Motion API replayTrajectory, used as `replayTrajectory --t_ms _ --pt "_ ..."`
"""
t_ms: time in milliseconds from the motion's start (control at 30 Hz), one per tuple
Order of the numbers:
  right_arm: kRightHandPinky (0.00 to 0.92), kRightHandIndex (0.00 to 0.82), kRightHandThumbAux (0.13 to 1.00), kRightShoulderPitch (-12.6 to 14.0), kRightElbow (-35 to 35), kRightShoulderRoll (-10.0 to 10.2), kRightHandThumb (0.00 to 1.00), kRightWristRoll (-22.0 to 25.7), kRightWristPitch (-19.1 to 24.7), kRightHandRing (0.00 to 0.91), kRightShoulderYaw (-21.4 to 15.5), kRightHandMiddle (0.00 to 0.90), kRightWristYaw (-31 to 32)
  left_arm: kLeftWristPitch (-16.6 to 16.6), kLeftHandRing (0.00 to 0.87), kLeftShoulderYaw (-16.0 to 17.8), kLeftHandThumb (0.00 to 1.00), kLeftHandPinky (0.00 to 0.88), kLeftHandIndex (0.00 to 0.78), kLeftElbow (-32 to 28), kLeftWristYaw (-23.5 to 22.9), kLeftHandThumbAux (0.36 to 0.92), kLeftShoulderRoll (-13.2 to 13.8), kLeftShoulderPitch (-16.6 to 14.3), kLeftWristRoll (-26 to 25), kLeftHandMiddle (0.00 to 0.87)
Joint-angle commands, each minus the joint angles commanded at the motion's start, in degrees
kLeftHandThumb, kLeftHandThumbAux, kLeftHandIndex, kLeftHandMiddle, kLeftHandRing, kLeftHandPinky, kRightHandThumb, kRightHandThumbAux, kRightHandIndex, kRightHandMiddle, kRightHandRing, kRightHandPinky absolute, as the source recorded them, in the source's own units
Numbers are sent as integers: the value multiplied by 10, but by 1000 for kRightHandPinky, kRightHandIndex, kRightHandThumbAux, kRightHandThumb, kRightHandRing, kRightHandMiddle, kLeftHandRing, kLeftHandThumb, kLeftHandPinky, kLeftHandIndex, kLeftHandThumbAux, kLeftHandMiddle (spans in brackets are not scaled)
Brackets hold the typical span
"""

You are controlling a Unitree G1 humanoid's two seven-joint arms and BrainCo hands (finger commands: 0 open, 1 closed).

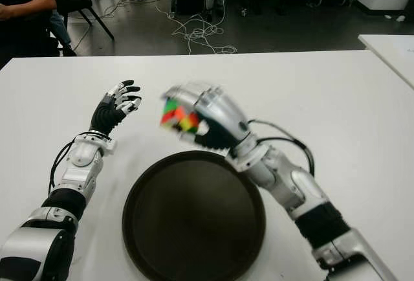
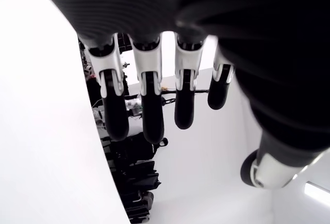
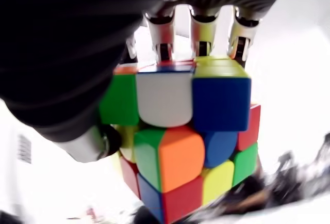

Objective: Pick up the Rubik's Cube and put it in the plate

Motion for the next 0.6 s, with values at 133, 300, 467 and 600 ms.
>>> replayTrajectory --t_ms 133,300,467,600 --pt "750 413 688 -10 -28 -37 838 127 37 731 16 547 161 3 273 1 128 332 177 -1 -3 639 -1 0 -3 238" --pt "732 402 690 -29 -35 -58 835 203 86 721 10 577 275 4 274 2 126 331 180 -2 -3 635 -1 1 -4 240" --pt "714 397 691 -40 -40 -64 833 210 117 712 -1 576 330 7 275 3 124 336 178 -6 -5 632 -2 2 -7 239" --pt "676 391 693 -45 -50 -68 830 204 142 689 -8 565 364 8 276 6 136 338 178 -6 -8 638 -3 2 -12 238"
